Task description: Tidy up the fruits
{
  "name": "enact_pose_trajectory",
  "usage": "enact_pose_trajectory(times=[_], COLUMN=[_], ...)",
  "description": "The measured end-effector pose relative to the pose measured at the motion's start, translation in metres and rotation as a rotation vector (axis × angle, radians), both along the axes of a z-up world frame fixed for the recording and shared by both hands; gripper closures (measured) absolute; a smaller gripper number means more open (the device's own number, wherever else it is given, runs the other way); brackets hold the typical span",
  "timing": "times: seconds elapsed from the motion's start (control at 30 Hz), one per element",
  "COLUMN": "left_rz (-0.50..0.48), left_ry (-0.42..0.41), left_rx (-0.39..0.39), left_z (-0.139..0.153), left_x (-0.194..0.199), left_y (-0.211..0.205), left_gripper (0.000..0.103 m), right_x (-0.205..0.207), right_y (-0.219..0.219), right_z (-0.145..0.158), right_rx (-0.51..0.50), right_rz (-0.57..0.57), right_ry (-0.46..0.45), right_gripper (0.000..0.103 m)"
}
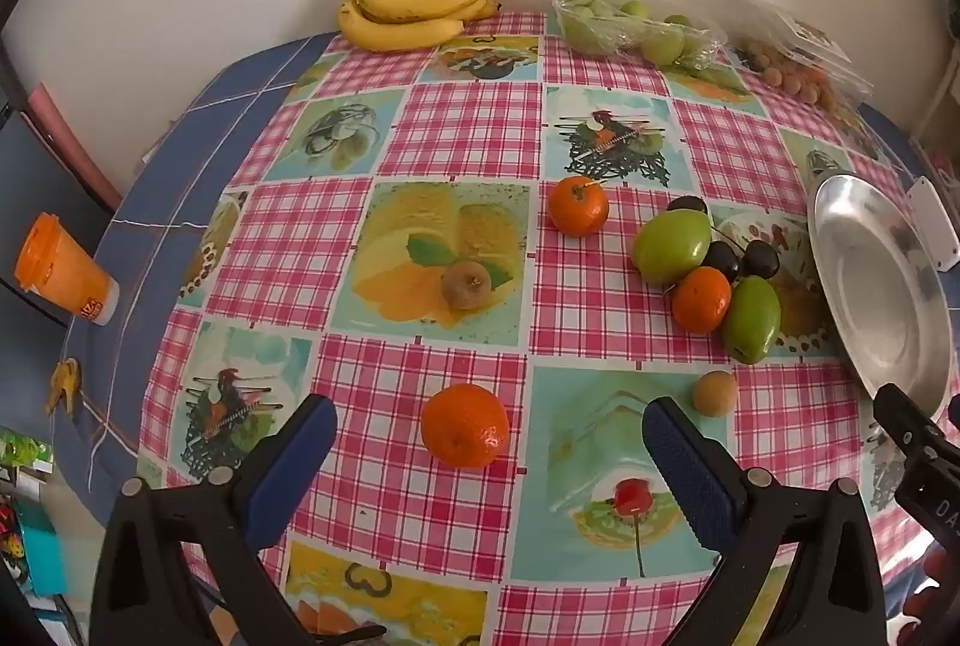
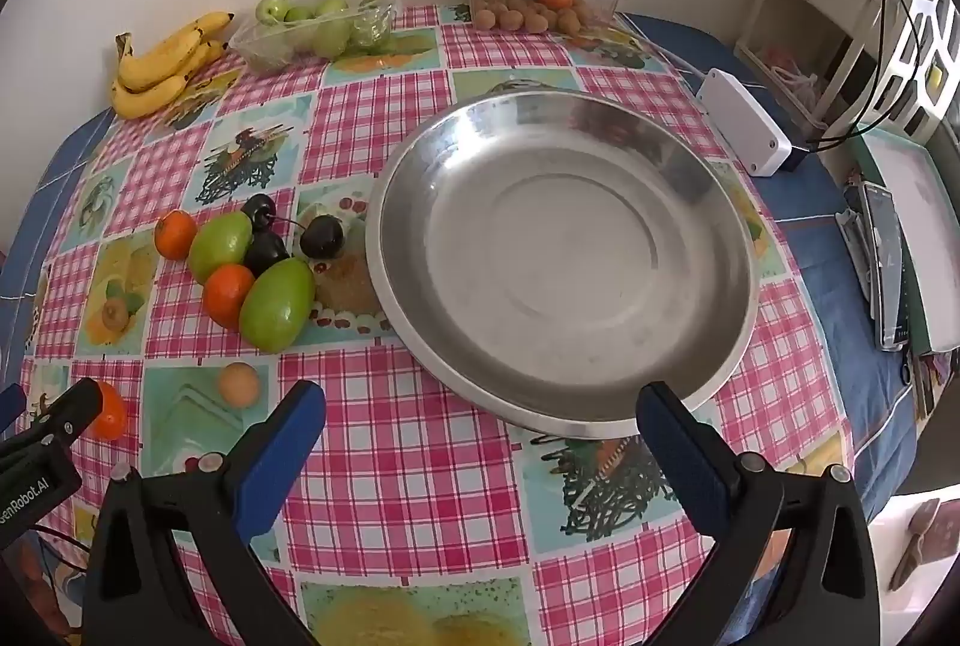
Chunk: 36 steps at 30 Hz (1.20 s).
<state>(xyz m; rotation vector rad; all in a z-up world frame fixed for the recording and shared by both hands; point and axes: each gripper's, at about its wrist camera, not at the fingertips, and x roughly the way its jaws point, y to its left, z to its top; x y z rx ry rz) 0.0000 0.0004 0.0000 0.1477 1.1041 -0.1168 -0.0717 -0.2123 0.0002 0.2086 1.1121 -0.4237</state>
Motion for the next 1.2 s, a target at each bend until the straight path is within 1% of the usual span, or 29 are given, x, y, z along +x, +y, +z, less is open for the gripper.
enact_pose_trajectory(times=[0.27,0.3,0.4,0.43,1.2], left_rz=[-0.005,-0.005,-0.004,-0.003,-0.002], left_ry=[-0.010,-0.011,-0.008,-0.007,-0.008], left_rx=[0.013,0.014,0.015,0.016,0.017], left_z=[0.001,0.002,0.003,0.002,0.002], left_x=[0.001,0.001,0.000,0.000,0.000], left_y=[-0.001,-0.001,-0.001,-0.001,-0.001], left_gripper=[0.000,0.000,0.000,0.000,0.000], right_x=[0.000,0.000,0.005,0.000,0.001], right_y=[0.002,0.001,-0.002,0.000,0.002], right_z=[-0.004,0.002,0.006,0.002,0.002], right_rx=[0.008,0.006,0.008,0.004,0.001], right_rz=[0.004,0.005,0.005,0.004,0.008], right_ry=[0.008,0.004,0.008,-0.006,0.000], right_gripper=[0.000,0.000,0.000,0.000,0.000])
